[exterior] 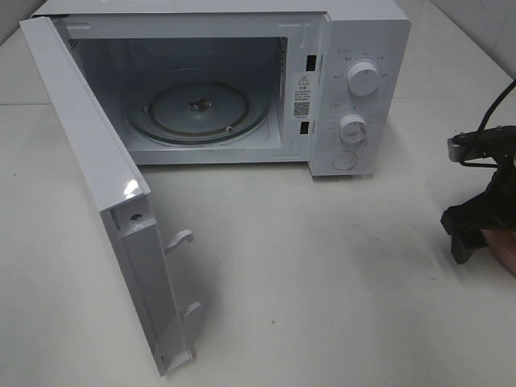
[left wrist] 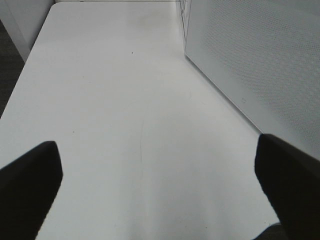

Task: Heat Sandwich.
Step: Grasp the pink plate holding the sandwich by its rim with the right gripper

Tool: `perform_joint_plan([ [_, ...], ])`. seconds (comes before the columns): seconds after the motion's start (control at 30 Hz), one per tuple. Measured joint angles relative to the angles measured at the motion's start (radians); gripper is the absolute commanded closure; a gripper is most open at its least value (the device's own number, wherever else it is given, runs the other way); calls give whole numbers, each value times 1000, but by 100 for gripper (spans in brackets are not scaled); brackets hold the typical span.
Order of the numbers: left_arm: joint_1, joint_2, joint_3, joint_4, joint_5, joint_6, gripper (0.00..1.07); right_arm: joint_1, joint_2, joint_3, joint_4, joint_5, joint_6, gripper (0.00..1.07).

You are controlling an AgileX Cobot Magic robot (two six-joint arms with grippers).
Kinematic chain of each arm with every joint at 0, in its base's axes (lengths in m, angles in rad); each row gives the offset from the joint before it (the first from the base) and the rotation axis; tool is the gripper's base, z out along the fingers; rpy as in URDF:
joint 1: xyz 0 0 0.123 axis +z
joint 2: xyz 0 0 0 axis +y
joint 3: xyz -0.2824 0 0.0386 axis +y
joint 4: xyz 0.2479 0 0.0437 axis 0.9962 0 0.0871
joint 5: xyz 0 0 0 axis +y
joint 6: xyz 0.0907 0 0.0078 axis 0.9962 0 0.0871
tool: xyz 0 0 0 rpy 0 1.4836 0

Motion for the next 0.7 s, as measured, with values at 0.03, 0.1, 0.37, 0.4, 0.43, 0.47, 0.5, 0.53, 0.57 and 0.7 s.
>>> perform_joint_plan([
  [0.03, 0, 0, 0, 0, 0, 0, 7, 0, 10, 0, -1, -4, 1, 21],
  [0.1, 0, 0, 0, 0, 0, 0, 7, 0, 18, 0, -1, -8, 1, 21],
  [0.37, 0, 0, 0, 0, 0, 0, 7, 0, 48, 0, -2, -30, 1, 25],
  [0.4, 0, 0, 0, 0, 0, 0, 7, 0, 48, 0, -2, -30, 1, 25],
  [0.43, 0, 0, 0, 0, 0, 0, 7, 0, 48, 0, -2, -30, 1, 27],
  [0.47, 0, 0, 0, 0, 0, 0, 7, 0, 48, 0, -2, -30, 1, 31],
  [0.5, 0, 0, 0, 0, 0, 0, 7, 0, 48, 0, -2, -29, 1, 34],
  [0.53, 0, 0, 0, 0, 0, 0, 7, 0, 48, 0, -2, -28, 1, 37],
  [0.57, 0, 0, 0, 0, 0, 0, 7, 0, 48, 0, -2, -28, 1, 37],
  [0.7, 0, 0, 0, 0, 0, 0, 7, 0, 54, 0, -37, -23, 28, 68],
])
